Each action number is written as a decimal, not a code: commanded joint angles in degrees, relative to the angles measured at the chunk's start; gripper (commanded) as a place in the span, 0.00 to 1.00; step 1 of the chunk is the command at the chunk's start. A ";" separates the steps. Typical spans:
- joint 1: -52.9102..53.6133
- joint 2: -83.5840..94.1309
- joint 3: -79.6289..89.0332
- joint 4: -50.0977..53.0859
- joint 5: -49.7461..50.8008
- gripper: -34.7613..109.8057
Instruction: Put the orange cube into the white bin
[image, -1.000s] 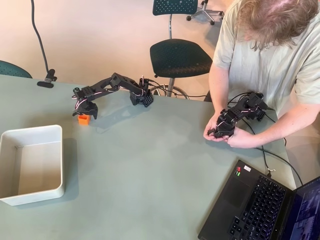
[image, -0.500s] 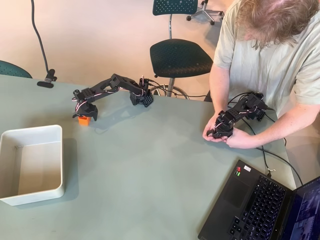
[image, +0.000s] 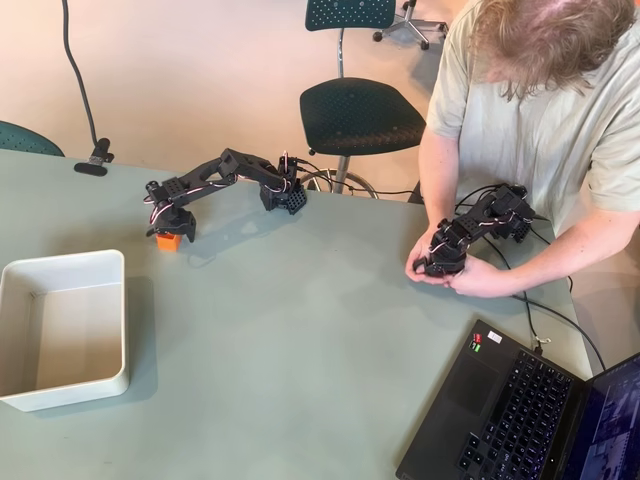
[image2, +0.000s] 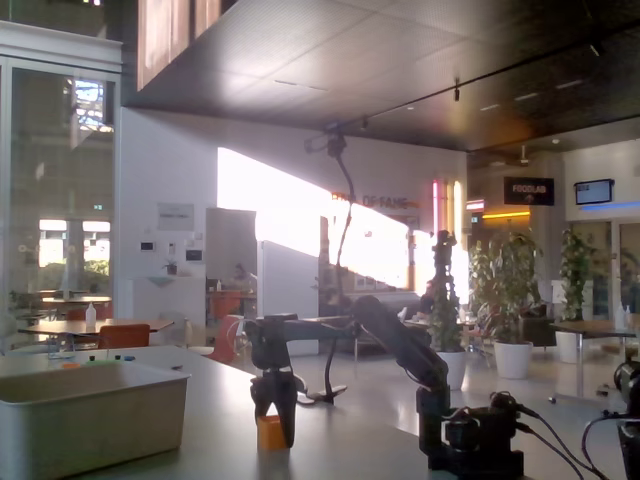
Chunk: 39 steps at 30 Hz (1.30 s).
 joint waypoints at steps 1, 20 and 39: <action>0.35 0.70 -2.02 -0.35 0.26 0.73; 1.58 1.23 -2.02 -2.02 0.09 0.48; 1.49 1.23 -2.02 -3.16 0.09 0.42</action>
